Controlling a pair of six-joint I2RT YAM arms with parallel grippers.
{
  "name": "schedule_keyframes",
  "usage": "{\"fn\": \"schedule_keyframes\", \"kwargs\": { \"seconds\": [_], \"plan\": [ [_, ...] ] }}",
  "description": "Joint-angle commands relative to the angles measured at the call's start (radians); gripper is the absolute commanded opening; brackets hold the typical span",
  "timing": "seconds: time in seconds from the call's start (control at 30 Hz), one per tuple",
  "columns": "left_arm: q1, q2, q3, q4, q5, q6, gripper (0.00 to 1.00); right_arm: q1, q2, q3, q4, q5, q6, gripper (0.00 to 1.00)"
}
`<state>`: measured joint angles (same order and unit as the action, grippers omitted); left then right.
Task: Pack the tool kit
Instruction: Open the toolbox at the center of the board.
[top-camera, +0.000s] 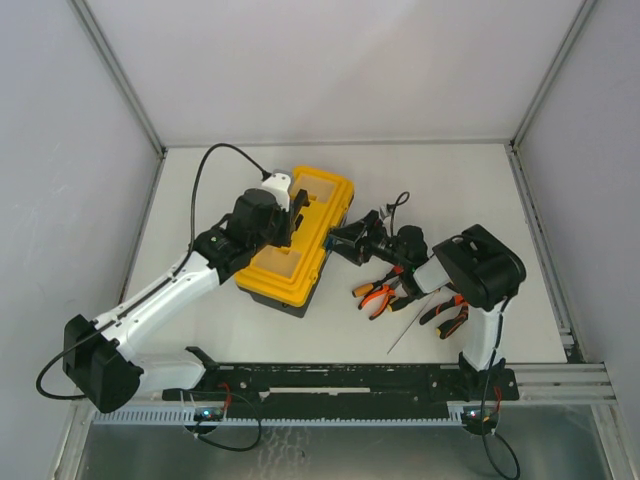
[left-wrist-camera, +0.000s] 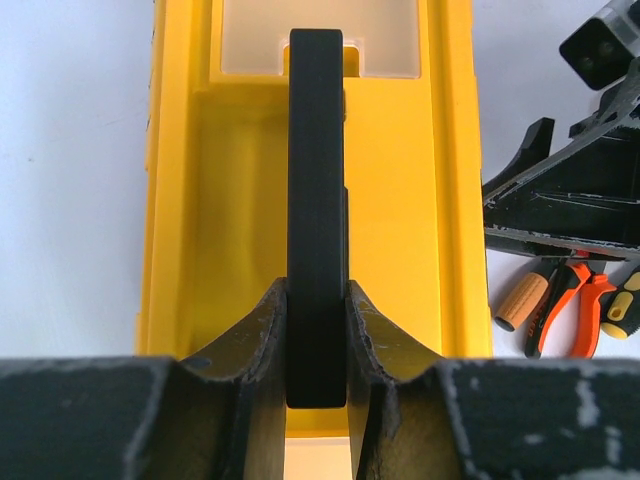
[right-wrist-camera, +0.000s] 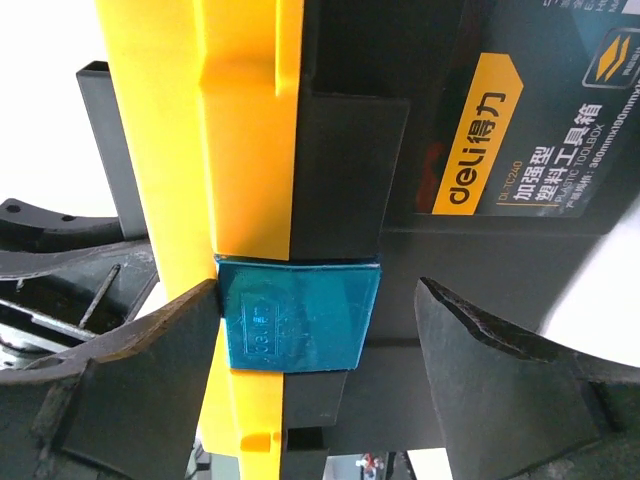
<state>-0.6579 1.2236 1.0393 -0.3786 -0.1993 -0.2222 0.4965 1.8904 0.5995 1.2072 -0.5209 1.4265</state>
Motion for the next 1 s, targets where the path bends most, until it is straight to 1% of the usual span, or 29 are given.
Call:
{"fn": "schedule_keyframes", "kwargs": {
  "seconds": [0.0, 0.13, 0.3, 0.57, 0.73, 0.9, 0.97],
  "plan": [
    [-0.005, 0.006, -0.038, 0.009, 0.061, -0.054, 0.0, 0.01, 0.077, 0.004, 0.278, -0.018, 0.096, 0.77],
    [-0.005, 0.01, -0.043, 0.029, 0.101, -0.088, 0.0, 0.02, 0.056, 0.011, 0.285, -0.011, 0.095, 0.77],
    [-0.004, 0.015, -0.038, 0.043, 0.152, -0.128, 0.0, 0.035, 0.067, 0.034, 0.295, -0.016, 0.103, 0.79],
    [-0.003, 0.008, -0.058, 0.059, 0.123, -0.195, 0.0, 0.04, 0.076, 0.055, 0.298, -0.022, 0.125, 0.79],
    [-0.003, 0.014, -0.068, 0.065, 0.128, -0.186, 0.0, 0.056, 0.11, 0.056, 0.299, -0.012, 0.121, 0.75],
    [-0.003, 0.009, -0.087, 0.073, 0.126, -0.187, 0.0, 0.069, 0.1, 0.061, 0.298, -0.012, 0.088, 0.77],
    [-0.003, 0.006, -0.093, 0.071, 0.113, -0.189, 0.0, 0.062, 0.114, 0.058, 0.299, -0.012, 0.108, 0.78]
  ]
}}
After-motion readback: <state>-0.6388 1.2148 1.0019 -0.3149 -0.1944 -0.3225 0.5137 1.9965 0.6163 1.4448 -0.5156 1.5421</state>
